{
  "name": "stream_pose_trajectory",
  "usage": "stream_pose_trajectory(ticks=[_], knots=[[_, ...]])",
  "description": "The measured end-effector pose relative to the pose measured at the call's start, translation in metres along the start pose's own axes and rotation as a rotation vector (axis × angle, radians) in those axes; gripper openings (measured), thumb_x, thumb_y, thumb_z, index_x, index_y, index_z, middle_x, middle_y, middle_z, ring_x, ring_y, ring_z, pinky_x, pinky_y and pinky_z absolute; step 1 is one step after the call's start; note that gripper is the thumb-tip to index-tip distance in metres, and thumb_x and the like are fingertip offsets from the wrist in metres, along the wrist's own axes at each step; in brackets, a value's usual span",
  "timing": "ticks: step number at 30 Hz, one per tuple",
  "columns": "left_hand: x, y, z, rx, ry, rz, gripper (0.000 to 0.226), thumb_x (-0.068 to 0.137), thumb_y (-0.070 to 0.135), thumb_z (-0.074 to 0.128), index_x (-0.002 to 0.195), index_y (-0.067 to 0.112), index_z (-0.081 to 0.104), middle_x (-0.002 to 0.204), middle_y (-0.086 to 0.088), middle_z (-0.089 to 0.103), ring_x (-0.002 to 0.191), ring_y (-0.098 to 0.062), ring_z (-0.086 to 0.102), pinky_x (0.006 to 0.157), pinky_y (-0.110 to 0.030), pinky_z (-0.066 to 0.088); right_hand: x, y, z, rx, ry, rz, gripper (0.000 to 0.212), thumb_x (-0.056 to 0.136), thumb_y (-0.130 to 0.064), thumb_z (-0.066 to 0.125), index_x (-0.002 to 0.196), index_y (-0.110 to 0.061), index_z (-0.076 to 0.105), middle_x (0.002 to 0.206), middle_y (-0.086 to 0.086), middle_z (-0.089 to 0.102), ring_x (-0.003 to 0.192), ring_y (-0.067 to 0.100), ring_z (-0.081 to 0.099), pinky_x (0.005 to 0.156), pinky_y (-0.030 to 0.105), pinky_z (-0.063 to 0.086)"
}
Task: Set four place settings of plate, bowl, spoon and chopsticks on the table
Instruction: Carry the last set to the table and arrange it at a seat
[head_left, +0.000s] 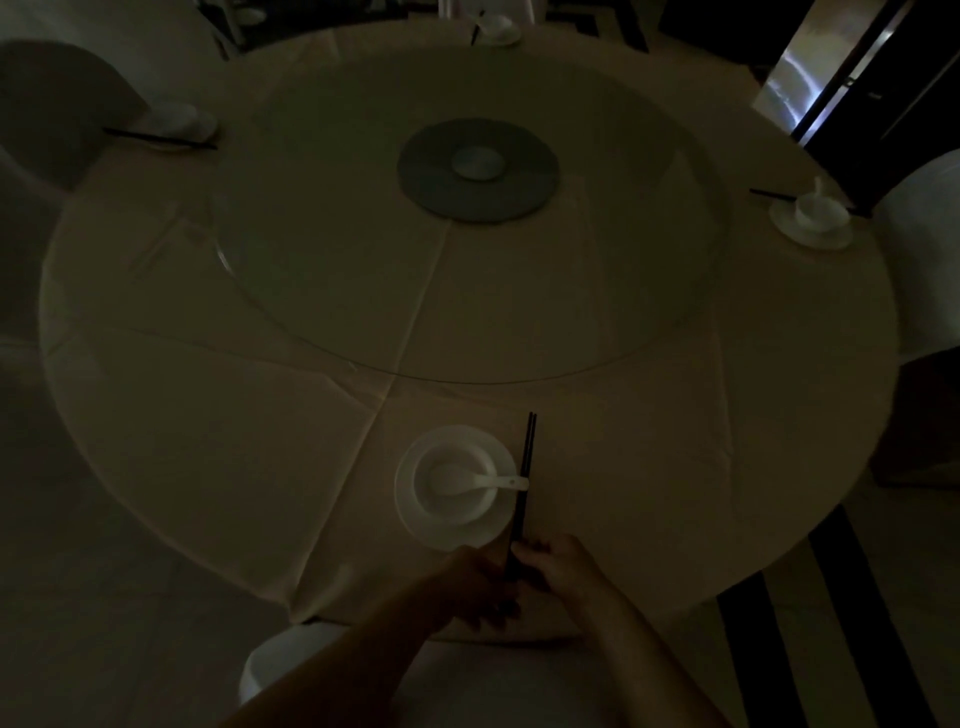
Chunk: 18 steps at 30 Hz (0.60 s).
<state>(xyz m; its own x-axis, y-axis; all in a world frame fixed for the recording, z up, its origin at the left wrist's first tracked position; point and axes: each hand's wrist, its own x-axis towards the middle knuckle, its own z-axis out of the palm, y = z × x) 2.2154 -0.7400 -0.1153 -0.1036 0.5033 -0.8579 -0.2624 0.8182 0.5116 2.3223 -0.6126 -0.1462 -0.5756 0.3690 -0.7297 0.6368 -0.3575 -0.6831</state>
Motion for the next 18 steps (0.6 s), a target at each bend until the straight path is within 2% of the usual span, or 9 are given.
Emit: stream_pose_trajectory(ticks=[3, 5, 8, 10, 12, 14, 16, 17, 18], knots=[[0.002, -0.003, -0.007, 0.044, 0.043, 0.007, 0.019, 0.089, 0.028, 0.068, 0.091, 0.011, 0.075, 0.089, -0.003, 0.078, 0.063, -0.007, 0.07, 0.048, -0.02, 0.052, 0.009, -0.003, 0.003, -0.105, 0.015, -0.025, 0.018, 0.087, -0.024, 0.074, 0.088, -0.007, 0.076, 0.089, 0.008, 0.077, 0.086, 0.023, 0.073, 0.07, 0.032, 0.054], [0.003, -0.006, -0.009, -0.015, 0.041, -0.01, 0.027, 0.092, 0.024, 0.065, 0.106, 0.002, 0.07, 0.1, -0.013, 0.076, 0.071, -0.013, 0.071, 0.059, -0.027, 0.059, 0.013, -0.004, 0.006, -0.141, 0.001, -0.049, 0.018, 0.088, -0.024, 0.073, 0.09, -0.006, 0.077, 0.091, 0.008, 0.078, 0.088, 0.024, 0.073, 0.076, 0.038, 0.056], [0.003, -0.01, -0.009, -0.128, 0.02, -0.046, 0.036, 0.094, 0.016, 0.062, 0.115, -0.013, 0.061, 0.097, -0.021, 0.072, 0.079, -0.023, 0.072, 0.076, -0.04, 0.06, 0.017, -0.003, 0.011, -0.17, -0.018, -0.061, 0.021, 0.088, -0.023, 0.074, 0.094, -0.004, 0.078, 0.092, 0.009, 0.078, 0.09, 0.024, 0.074, 0.085, 0.043, 0.057], [0.004, -0.011, -0.01, -0.143, 0.031, -0.055, 0.038, 0.094, 0.012, 0.061, 0.116, -0.019, 0.058, 0.106, -0.031, 0.068, 0.09, -0.038, 0.07, 0.089, -0.047, 0.056, 0.018, -0.003, 0.012, -0.188, -0.014, -0.058, 0.023, 0.086, -0.024, 0.075, 0.095, -0.003, 0.077, 0.093, 0.01, 0.078, 0.091, 0.026, 0.073, 0.083, 0.043, 0.057], [0.006, -0.012, -0.01, -0.128, 0.054, -0.046, 0.038, 0.094, 0.011, 0.062, 0.115, -0.021, 0.059, 0.11, -0.035, 0.065, 0.089, -0.039, 0.07, 0.095, -0.049, 0.053, 0.019, -0.005, 0.013, -0.187, -0.009, -0.049, 0.026, 0.086, -0.024, 0.076, 0.096, 0.0, 0.076, 0.094, 0.013, 0.077, 0.092, 0.029, 0.073, 0.077, 0.039, 0.056], [0.009, -0.014, -0.009, -0.132, 0.061, -0.035, 0.039, 0.095, 0.012, 0.06, 0.115, -0.021, 0.058, 0.096, -0.03, 0.068, 0.073, -0.029, 0.072, 0.097, -0.049, 0.051, 0.019, -0.006, 0.013, -0.197, -0.005, -0.054, 0.026, 0.086, -0.023, 0.076, 0.094, 0.002, 0.076, 0.092, 0.014, 0.077, 0.09, 0.028, 0.073, 0.073, 0.035, 0.055], [0.009, -0.015, -0.009, -0.165, 0.067, -0.036, 0.039, 0.096, 0.012, 0.058, 0.114, -0.022, 0.057, 0.096, -0.032, 0.067, 0.083, -0.037, 0.071, 0.096, -0.048, 0.051, 0.019, -0.006, 0.013, -0.195, -0.002, -0.059, 0.024, 0.087, -0.023, 0.075, 0.093, 0.0, 0.077, 0.09, 0.012, 0.077, 0.088, 0.025, 0.073, 0.072, 0.032, 0.055], [0.009, -0.015, -0.009, -0.179, 0.085, -0.037, 0.036, 0.095, 0.011, 0.06, 0.111, -0.021, 0.06, 0.093, -0.031, 0.069, 0.083, -0.037, 0.072, 0.092, -0.045, 0.055, 0.018, -0.006, 0.013, -0.188, -0.004, -0.053, 0.023, 0.087, -0.023, 0.075, 0.093, -0.001, 0.077, 0.09, 0.011, 0.077, 0.088, 0.024, 0.073, 0.071, 0.031, 0.055], [0.009, -0.014, -0.008, -0.177, 0.102, -0.034, 0.033, 0.093, 0.011, 0.063, 0.104, -0.019, 0.064, 0.084, -0.025, 0.071, 0.074, -0.029, 0.073, 0.084, -0.04, 0.059, 0.018, -0.006, 0.013, -0.183, -0.007, -0.046, 0.022, 0.087, -0.023, 0.074, 0.094, -0.002, 0.077, 0.09, 0.01, 0.077, 0.088, 0.022, 0.073, 0.071, 0.03, 0.055]])
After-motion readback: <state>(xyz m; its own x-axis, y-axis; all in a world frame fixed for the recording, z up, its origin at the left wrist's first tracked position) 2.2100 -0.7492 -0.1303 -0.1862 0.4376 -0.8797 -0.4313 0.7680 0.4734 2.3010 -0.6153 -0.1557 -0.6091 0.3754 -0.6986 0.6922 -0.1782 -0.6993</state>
